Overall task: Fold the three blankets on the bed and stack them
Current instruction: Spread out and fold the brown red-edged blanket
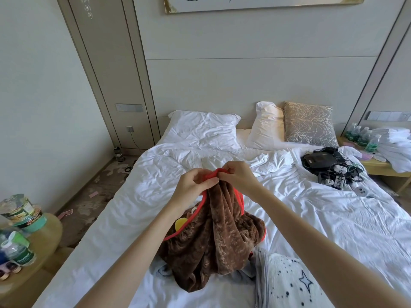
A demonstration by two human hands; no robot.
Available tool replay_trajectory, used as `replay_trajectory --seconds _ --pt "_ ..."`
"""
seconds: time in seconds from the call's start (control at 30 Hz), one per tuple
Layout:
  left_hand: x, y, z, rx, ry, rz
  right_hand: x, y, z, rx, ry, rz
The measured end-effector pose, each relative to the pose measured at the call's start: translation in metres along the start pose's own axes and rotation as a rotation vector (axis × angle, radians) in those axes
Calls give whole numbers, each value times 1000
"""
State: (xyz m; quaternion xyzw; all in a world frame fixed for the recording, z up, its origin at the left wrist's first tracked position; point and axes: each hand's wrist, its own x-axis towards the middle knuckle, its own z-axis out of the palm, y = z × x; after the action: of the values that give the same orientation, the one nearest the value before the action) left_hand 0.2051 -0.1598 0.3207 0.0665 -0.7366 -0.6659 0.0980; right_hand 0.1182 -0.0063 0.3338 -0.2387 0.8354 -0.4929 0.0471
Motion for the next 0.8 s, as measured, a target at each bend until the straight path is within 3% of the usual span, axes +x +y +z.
replay_trajectory --seconds 0.2,0.43,0.53,0.67,0.8 --pt "3 10 -19 109 114 123 -3 6 -7 175 -186 -27" --pt "21 44 -54 -2 312 247 -11 41 2 -421 -303 49" --pt "26 59 -66 8 374 296 -18 51 8 -518 -262 43" --pt "27 58 -82 50 466 305 -17 59 -2 -676 -64 -62" --pt "26 47 -92 30 533 286 -11 58 -13 -535 75 -71"
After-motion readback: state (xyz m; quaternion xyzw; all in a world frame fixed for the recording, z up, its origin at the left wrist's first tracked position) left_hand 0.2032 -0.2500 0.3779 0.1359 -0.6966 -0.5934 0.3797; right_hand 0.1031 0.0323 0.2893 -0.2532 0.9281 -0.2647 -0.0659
